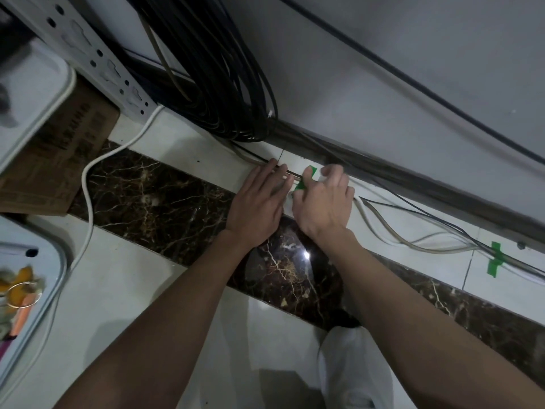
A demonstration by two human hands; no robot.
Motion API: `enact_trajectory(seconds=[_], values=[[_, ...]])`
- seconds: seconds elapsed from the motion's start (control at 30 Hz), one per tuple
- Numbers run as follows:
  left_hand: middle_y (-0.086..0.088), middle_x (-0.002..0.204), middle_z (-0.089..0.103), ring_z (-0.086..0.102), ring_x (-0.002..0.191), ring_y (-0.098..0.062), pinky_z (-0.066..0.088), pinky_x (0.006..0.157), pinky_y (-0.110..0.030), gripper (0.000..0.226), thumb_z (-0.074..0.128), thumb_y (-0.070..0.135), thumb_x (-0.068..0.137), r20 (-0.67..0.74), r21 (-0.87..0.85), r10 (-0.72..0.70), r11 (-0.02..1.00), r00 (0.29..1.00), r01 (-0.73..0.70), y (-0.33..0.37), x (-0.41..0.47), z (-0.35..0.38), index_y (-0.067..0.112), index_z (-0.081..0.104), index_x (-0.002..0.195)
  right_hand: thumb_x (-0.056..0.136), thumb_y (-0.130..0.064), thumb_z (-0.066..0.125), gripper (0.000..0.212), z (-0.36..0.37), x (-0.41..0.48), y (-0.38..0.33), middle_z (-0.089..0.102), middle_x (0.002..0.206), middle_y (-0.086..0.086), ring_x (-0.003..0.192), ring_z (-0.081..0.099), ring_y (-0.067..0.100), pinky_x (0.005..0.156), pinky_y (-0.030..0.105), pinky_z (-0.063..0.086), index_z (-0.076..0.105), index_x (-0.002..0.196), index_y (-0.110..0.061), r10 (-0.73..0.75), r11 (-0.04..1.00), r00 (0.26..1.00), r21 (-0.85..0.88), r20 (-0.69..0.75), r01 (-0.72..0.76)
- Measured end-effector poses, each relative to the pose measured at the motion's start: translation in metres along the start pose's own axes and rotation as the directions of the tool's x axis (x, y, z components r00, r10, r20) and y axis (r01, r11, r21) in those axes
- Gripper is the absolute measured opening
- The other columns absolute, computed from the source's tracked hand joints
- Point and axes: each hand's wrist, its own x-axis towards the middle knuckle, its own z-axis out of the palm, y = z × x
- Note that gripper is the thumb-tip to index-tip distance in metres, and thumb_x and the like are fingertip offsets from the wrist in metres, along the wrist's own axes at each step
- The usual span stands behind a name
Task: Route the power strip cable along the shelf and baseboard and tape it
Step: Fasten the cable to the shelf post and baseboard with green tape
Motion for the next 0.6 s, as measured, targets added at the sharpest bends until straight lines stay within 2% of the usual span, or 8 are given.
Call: enact_trajectory(seconds=[0.1,0.17,0.27,0.4,0.47,0.6], values=[[-0.016,0.152,0.048,0.036,0.146,-0.034,0.024,0.122,-0.049,0.049,0.044,0.021,0.097,0.016,0.012,0.000,1.000,1.000,0.000,-0.001,0.001,-0.001,0.008,0.053,0.143,0.091,-0.047,0.047,0.063,0.002,0.000,-0.001,0.040,0.127,0.012,0.118,0.039,0.028,0.095,0.040,0.037,0.039,0.148,-0.019,-0.029,0.998,0.999,-0.046,0.013,0.030],[-0.016,0.151,0.048,0.036,0.146,-0.033,0.025,0.122,-0.049,0.050,0.042,0.022,0.097,0.030,0.012,-0.015,1.000,0.999,0.015,-0.001,0.002,-0.002,0.009,0.053,0.144,0.090,-0.046,0.048,0.064,0.002,0.000,-0.001,0.042,0.124,0.011,0.114,0.041,0.027,0.093,0.039,0.037,0.040,0.148,-0.018,-0.029,0.999,1.000,-0.027,-0.004,0.029],[-0.015,0.152,0.047,0.035,0.147,-0.033,0.025,0.122,-0.050,0.051,0.042,0.023,0.096,0.050,0.018,-0.014,1.000,0.999,0.013,0.000,0.002,-0.003,0.010,0.052,0.144,0.090,-0.041,0.050,0.063,0.003,-0.007,0.009,0.043,0.125,0.009,0.117,0.041,0.025,0.094,0.039,0.038,0.043,0.146,-0.015,-0.032,0.999,0.999,0.012,-0.030,0.032],[-0.015,0.153,0.047,0.034,0.147,-0.033,0.024,0.122,-0.050,0.049,0.049,0.020,0.096,0.042,0.028,-0.017,0.999,0.999,0.016,0.001,0.002,-0.004,0.011,0.052,0.144,0.090,-0.040,0.054,0.068,0.004,-0.009,0.013,0.041,0.128,0.010,0.118,0.039,0.026,0.093,0.039,0.038,0.034,0.150,-0.016,-0.061,0.997,0.998,-0.037,0.011,0.062],[-0.015,0.154,0.045,0.033,0.148,-0.032,0.022,0.123,-0.050,0.049,0.046,0.022,0.098,0.042,0.024,-0.017,1.000,0.999,0.016,0.002,0.001,-0.005,0.011,0.051,0.145,0.089,-0.042,0.056,0.071,0.004,-0.007,0.011,0.040,0.128,0.011,0.117,0.039,0.027,0.093,0.039,0.036,0.032,0.151,-0.016,-0.041,0.998,0.999,-0.039,0.030,0.042],[-0.018,0.160,0.035,0.024,0.152,-0.033,0.013,0.126,-0.046,0.052,0.031,0.031,0.105,0.077,0.033,0.023,0.999,0.997,-0.025,0.000,0.001,-0.009,0.014,0.039,0.153,0.092,-0.037,0.055,0.066,-0.007,0.005,0.017,0.042,0.129,0.010,0.122,0.038,0.028,0.100,0.039,0.032,0.034,0.153,-0.023,-0.017,0.995,0.994,0.095,0.109,0.007]])
